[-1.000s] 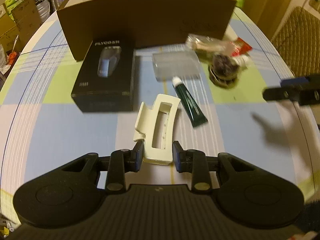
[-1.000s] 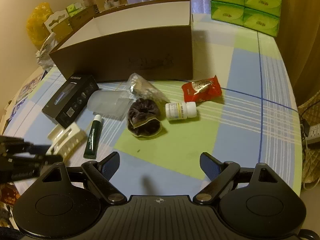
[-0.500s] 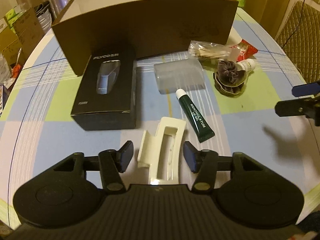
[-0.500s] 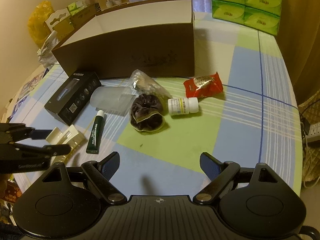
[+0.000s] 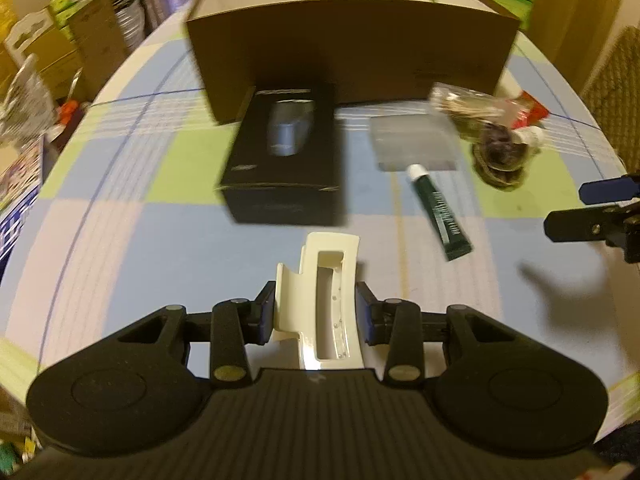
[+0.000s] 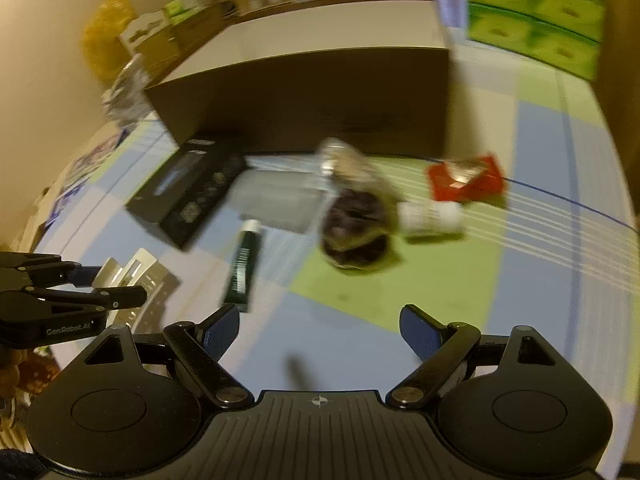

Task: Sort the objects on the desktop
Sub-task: 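Lift the hair clip with the left tool while the right tool grasps the green lip gel tube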

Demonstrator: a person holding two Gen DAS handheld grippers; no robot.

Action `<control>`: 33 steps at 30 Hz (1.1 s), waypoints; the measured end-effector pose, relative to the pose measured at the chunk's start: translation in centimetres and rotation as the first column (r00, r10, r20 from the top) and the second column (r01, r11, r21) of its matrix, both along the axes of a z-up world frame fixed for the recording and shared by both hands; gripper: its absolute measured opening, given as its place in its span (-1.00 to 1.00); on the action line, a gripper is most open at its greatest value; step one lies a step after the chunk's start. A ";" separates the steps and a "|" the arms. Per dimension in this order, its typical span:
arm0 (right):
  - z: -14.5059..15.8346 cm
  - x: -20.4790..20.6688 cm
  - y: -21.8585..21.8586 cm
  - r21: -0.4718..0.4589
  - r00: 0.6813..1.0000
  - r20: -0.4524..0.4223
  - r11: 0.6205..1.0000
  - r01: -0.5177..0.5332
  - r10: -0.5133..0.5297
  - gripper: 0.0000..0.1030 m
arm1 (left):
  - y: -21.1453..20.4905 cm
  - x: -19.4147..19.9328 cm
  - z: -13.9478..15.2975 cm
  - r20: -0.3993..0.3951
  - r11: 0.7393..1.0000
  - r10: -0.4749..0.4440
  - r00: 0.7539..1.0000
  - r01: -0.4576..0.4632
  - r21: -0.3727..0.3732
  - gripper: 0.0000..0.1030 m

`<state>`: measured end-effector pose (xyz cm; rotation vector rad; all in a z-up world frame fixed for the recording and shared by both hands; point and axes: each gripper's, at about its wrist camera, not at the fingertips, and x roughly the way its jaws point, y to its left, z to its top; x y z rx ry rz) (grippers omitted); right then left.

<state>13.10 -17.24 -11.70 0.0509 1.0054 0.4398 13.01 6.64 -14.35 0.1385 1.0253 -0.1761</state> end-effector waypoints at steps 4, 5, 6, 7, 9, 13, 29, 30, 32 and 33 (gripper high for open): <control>-0.8 0.9 2.6 0.007 0.998 -0.002 0.998 -0.057 0.057 0.66 | 1.9 -0.3 0.4 0.002 0.998 0.066 0.998 -0.066 0.011 -0.33; -1.0 1.1 3.2 0.009 0.998 -0.004 0.998 -0.066 0.066 0.66 | 2.4 -0.3 0.5 0.003 0.996 0.084 0.996 -0.084 0.013 -0.33; -1.2 1.4 3.7 0.012 0.997 -0.005 0.997 -0.074 0.074 0.66 | 2.9 -0.3 0.6 0.006 0.995 0.103 0.995 -0.103 0.012 -0.33; -1.4 1.7 4.3 0.013 0.997 -0.005 0.997 -0.081 0.081 0.63 | 3.4 -0.3 0.8 0.010 0.993 0.120 0.993 -0.121 0.011 -0.33; -1.9 2.3 5.4 0.003 0.996 -0.004 0.996 -0.093 0.093 0.44 | 4.3 -0.2 1.1 0.017 0.989 0.148 0.989 -0.148 0.009 -0.33; -3.1 3.6 7.2 -0.024 0.996 -0.006 0.995 -0.092 0.092 0.13 | 5.6 0.0 1.8 0.032 0.982 0.188 0.982 -0.188 0.007 -0.33; -4.2 4.2 9.2 -0.172 0.990 -0.014 0.975 -0.143 0.143 -0.73 | 6.4 1.6 3.2 0.065 0.982 0.189 0.980 -0.189 -0.004 -0.33; -4.1 4.1 9.1 -0.168 0.990 -0.015 0.976 -0.140 0.140 -0.73 | 6.3 1.7 3.3 0.068 0.983 0.185 0.980 -0.185 -0.006 -0.33; -3.7 4.0 8.7 -0.160 0.991 -0.017 0.978 -0.134 0.133 -0.73 | 6.0 1.9 3.7 0.074 0.984 0.180 0.981 -0.180 -0.010 -0.33; -3.4 3.9 8.5 -0.155 0.991 -0.016 0.979 -0.132 0.131 -0.73 | 5.9 2.0 3.9 0.078 0.984 0.176 0.981 -0.176 -0.013 -0.33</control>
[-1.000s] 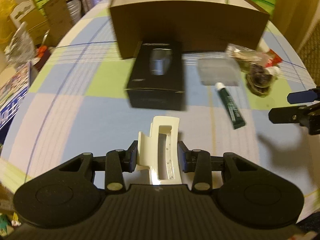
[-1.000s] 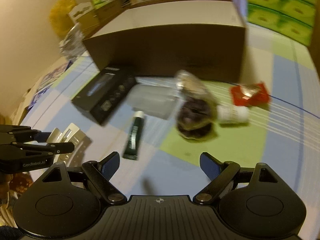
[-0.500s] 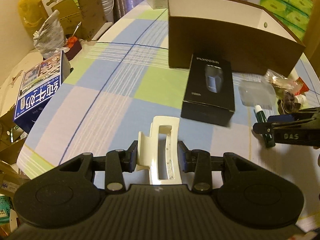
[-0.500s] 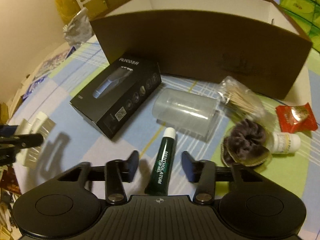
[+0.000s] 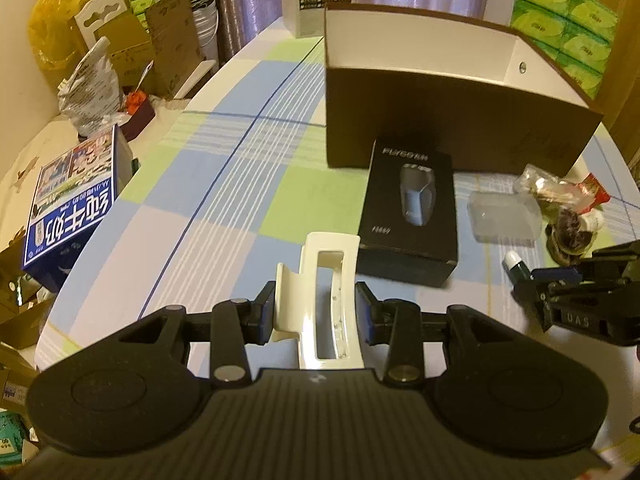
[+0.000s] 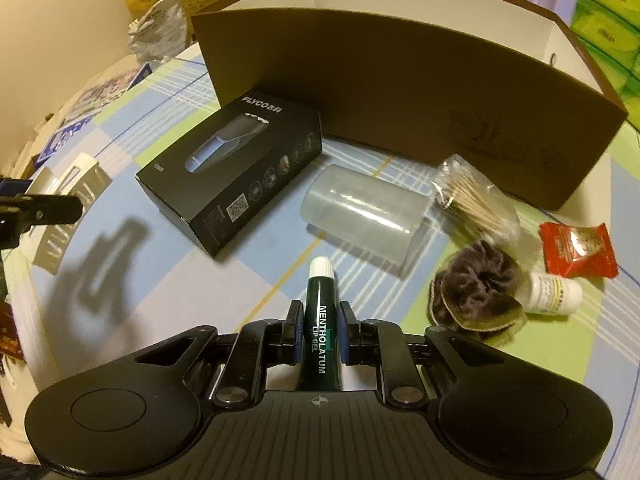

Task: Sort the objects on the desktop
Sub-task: 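Lift the hair clip with the left tool while the right tool grasps the green lip gel tube, then carry the hair clip and lip gel into the box and open both tools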

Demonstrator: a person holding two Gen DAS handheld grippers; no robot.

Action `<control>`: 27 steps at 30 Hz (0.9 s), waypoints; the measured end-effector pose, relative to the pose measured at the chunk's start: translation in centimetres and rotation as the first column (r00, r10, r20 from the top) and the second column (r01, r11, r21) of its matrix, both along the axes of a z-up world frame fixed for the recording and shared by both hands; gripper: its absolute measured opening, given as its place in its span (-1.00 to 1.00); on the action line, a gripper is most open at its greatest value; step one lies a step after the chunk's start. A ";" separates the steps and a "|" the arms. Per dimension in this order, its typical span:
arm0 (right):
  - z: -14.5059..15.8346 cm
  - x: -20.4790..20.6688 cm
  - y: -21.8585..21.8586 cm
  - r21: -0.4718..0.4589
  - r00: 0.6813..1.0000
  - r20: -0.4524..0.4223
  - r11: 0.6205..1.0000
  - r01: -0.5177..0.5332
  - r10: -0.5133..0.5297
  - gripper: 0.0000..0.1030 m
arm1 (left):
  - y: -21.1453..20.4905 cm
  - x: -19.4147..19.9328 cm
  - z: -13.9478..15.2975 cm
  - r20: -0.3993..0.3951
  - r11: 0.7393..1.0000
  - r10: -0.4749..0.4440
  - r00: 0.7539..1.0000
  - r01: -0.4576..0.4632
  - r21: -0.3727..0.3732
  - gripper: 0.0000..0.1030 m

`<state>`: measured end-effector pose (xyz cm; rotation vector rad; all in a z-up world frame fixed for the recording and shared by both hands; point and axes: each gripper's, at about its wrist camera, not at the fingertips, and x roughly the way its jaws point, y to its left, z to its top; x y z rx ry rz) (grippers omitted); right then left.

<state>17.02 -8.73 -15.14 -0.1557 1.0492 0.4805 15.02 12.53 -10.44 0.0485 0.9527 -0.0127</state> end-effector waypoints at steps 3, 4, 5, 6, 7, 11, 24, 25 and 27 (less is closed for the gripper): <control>1.0 -0.1 -0.6 0.018 1.000 0.005 1.000 0.013 -0.013 -0.73 | -0.6 0.3 0.8 0.018 1.000 -0.017 1.000 0.017 -0.008 -0.33; 1.3 -0.1 -0.7 0.021 1.000 0.009 1.000 0.019 -0.019 -0.73 | -0.8 0.4 1.1 0.024 1.000 -0.023 0.999 0.023 -0.012 -0.33; 1.6 0.0 -0.9 0.024 1.000 0.013 0.999 0.023 -0.024 -0.73 | -1.0 0.5 1.4 0.031 0.999 -0.030 0.999 0.030 -0.017 -0.33; 2.0 0.0 -1.1 0.027 0.999 0.017 0.999 0.028 -0.028 -0.73 | -1.2 0.7 1.7 0.038 0.999 -0.037 0.999 0.038 -0.020 -0.33; 2.4 0.0 -1.4 0.032 0.999 0.021 0.999 0.032 -0.033 -0.73 | -1.5 0.9 2.0 0.047 0.999 -0.045 0.998 0.046 -0.023 -0.33; 4.4 0.1 -2.5 0.059 0.997 0.043 0.997 0.057 -0.060 -0.73 | -2.6 1.7 3.4 0.087 0.996 -0.085 0.993 0.088 -0.031 -0.33; 11.1 3.0 -6.0 0.189 0.976 0.133 0.971 0.146 -0.173 -0.73 | -6.4 6.9 7.0 0.176 0.974 -0.207 0.962 0.220 -0.059 -0.33; 11.5 3.4 -6.1 0.195 0.974 0.137 0.969 0.149 -0.178 -0.73 | -6.6 7.4 7.2 0.181 0.972 -0.213 0.960 0.227 -0.060 -0.33; 12.0 4.2 -6.3 0.208 0.971 0.144 0.965 0.157 -0.189 -0.73 | -6.9 8.4 7.6 0.191 0.969 -0.222 0.956 0.238 -0.062 -0.33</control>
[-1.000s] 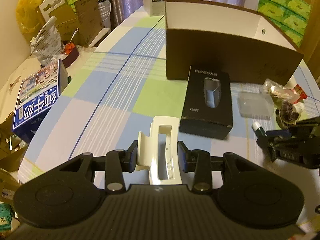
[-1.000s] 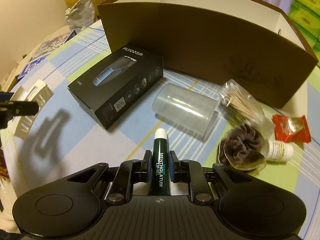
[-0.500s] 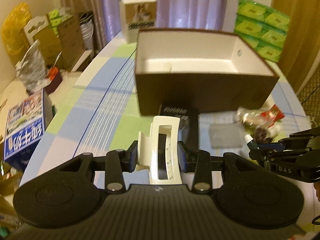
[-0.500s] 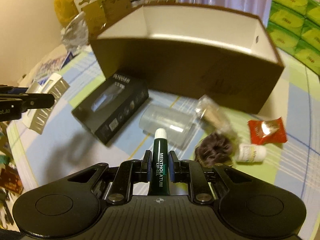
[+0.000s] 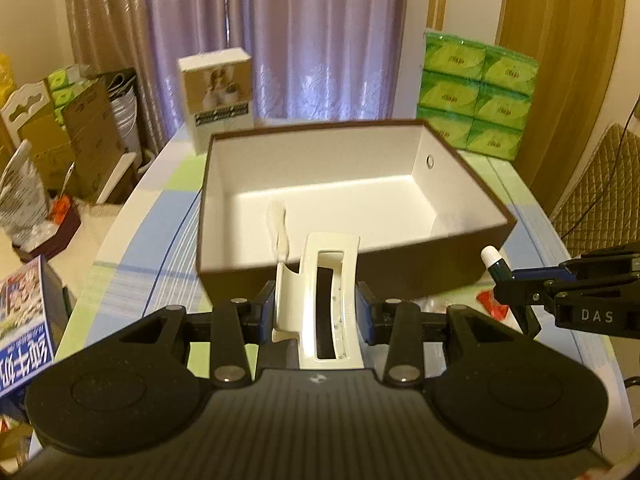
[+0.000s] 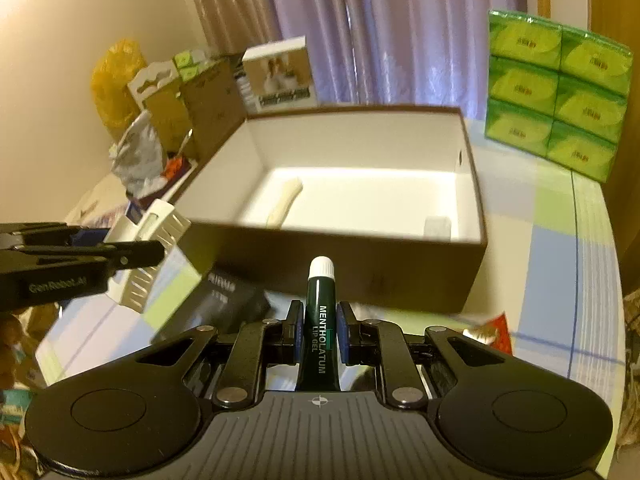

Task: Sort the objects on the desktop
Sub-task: 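Carry the hair clip and lip gel into the box and open both tools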

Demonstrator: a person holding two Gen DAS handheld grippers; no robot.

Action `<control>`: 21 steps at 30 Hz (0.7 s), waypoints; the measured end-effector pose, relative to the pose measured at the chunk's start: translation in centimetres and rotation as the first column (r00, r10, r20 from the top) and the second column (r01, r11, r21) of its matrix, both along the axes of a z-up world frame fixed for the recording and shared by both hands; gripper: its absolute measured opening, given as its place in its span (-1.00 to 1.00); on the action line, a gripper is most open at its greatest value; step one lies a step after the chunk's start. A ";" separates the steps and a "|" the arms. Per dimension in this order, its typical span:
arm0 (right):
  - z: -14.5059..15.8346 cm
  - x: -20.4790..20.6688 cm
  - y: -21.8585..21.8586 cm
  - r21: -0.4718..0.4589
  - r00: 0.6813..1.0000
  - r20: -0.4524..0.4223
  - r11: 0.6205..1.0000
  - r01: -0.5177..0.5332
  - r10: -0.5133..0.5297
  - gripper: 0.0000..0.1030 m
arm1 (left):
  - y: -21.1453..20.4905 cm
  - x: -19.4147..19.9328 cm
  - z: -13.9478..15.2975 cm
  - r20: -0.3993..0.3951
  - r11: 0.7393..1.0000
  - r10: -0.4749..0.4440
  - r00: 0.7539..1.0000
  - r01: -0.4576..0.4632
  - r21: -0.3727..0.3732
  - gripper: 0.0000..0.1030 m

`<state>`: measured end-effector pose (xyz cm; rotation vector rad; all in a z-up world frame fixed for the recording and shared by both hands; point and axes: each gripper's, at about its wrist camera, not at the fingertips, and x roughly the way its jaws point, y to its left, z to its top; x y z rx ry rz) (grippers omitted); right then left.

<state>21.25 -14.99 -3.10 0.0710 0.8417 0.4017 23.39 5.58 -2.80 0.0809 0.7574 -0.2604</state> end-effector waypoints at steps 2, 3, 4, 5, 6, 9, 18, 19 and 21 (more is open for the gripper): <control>0.6 0.9 -0.2 0.011 1.000 0.008 1.000 0.008 -0.008 -0.73 | -0.4 1.0 0.4 0.010 1.000 -0.009 1.000 0.009 -0.008 -0.33; 0.9 1.3 -0.3 0.013 1.000 0.013 1.000 0.012 -0.012 -0.73 | -0.5 1.6 0.6 0.015 1.000 -0.015 1.000 0.015 -0.013 -0.33; 1.2 1.8 -0.3 0.015 1.000 0.018 1.000 0.016 -0.016 -0.73 | -0.6 2.1 0.8 0.021 1.000 -0.020 1.000 0.020 -0.015 -0.33; 1.5 2.2 -0.4 0.018 1.000 0.023 1.000 0.020 -0.020 -0.73 | -0.7 2.5 0.9 0.027 1.000 -0.024 0.999 0.024 -0.015 -0.33; 1.8 2.7 -0.5 0.021 0.999 0.026 0.999 0.024 -0.025 -0.73 | -0.9 3.1 1.1 0.032 1.000 -0.028 0.999 0.028 -0.014 -0.33; 2.3 4.3 -0.5 0.027 0.999 0.033 0.999 0.034 -0.035 -0.73 | -1.0 4.7 1.3 0.037 0.999 -0.032 0.999 0.033 -0.023 -0.33; 2.5 9.9 0.2 0.012 0.998 0.028 0.998 0.061 -0.061 -0.73 | -1.8 10.3 0.8 0.016 0.999 -0.034 0.999 0.034 -0.036 -0.33; 2.4 10.5 0.3 0.005 0.998 0.028 0.998 0.064 -0.064 -0.73 | -1.9 10.9 0.7 0.010 0.999 -0.035 0.999 0.035 -0.036 -0.33; 2.2 11.7 0.3 0.000 0.997 0.020 0.997 0.072 -0.072 -0.73 | -2.2 12.2 0.3 -0.004 0.999 -0.036 0.999 0.036 -0.039 -0.33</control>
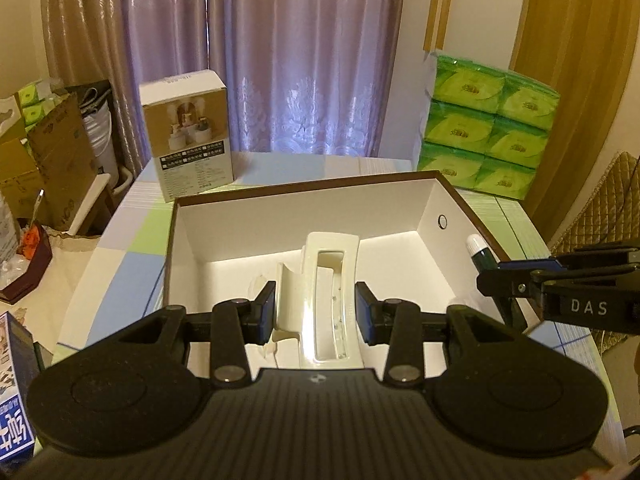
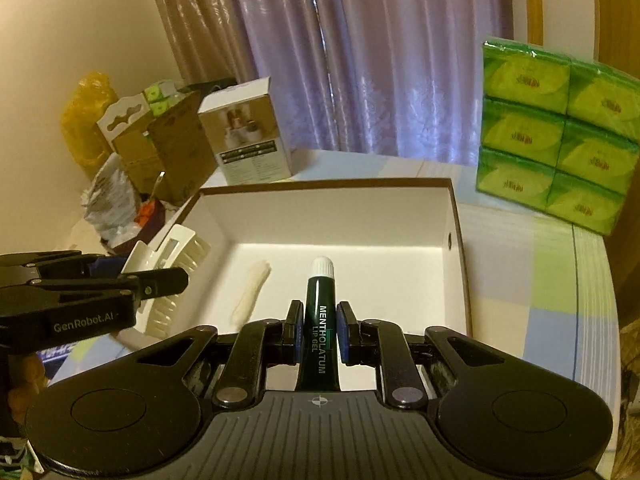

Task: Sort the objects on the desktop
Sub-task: 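Carry the hair clip and lip gel into the box and open both tools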

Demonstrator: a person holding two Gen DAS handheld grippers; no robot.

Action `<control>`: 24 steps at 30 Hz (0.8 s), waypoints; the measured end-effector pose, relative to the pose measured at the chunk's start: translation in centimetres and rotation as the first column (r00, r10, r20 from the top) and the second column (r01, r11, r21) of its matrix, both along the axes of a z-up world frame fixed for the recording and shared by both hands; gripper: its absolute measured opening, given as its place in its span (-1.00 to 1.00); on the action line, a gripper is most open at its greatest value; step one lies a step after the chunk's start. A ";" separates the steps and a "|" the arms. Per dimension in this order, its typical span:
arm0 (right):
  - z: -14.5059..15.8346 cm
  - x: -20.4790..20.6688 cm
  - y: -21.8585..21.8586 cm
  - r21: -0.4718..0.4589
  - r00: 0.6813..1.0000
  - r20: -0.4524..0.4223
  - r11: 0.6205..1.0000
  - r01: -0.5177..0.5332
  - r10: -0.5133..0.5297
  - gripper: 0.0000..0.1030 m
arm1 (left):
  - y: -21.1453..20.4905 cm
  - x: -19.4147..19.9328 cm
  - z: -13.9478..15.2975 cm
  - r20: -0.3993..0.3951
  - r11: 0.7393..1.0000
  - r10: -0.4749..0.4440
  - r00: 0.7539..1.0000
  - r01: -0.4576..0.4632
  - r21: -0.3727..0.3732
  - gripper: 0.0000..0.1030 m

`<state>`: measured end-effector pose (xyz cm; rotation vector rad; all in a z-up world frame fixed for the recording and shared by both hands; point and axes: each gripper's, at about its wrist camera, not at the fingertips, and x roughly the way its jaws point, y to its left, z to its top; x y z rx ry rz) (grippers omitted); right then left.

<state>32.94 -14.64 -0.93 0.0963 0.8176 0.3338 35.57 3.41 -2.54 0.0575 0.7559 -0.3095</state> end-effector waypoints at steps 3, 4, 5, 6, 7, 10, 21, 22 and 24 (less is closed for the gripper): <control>-0.6 1.6 0.0 -0.014 1.000 -0.017 1.000 0.014 -0.015 -0.73 | -0.2 1.5 -0.7 -0.021 1.000 0.000 1.000 0.000 -0.003 -0.33; -0.9 2.0 0.0 -0.021 0.999 -0.025 1.000 0.019 -0.019 -0.73 | -0.2 2.0 -1.0 -0.031 1.000 0.001 1.000 -0.001 -0.004 -0.33; -1.2 2.4 0.0 -0.027 0.999 -0.031 0.999 0.022 -0.023 -0.73 | -0.3 2.4 -1.3 -0.040 1.000 0.001 0.999 -0.002 -0.006 -0.33; -1.4 2.7 0.0 -0.033 0.999 -0.037 0.999 0.024 -0.025 -0.73 | -0.4 2.9 -1.6 -0.050 1.000 0.001 0.999 -0.001 -0.011 -0.33; -1.7 3.0 0.0 -0.039 0.999 -0.043 0.999 0.025 -0.027 -0.73 | -0.5 3.2 -1.8 -0.060 1.000 0.002 0.998 -0.003 -0.015 -0.33; -2.7 3.9 0.0 -0.054 0.997 -0.066 0.998 0.031 -0.035 -0.73 | -0.8 4.3 -2.8 -0.093 1.000 0.000 0.996 -0.002 -0.019 -0.33; -6.7 6.4 0.3 -0.081 0.985 -0.168 0.996 0.034 -0.047 -0.73 | -1.7 8.0 -7.8 -0.294 1.000 0.024 0.956 -0.019 0.019 -0.33; -7.1 6.5 0.3 -0.085 0.983 -0.176 0.996 0.032 -0.047 -0.73 | -1.8 8.0 -8.1 -0.302 1.000 0.025 0.953 -0.018 0.025 -0.33; -7.7 6.7 0.5 -0.093 0.980 -0.194 0.995 0.024 -0.042 -0.73 | -2.0 8.2 -8.8 -0.324 0.999 0.022 0.946 -0.012 0.033 -0.33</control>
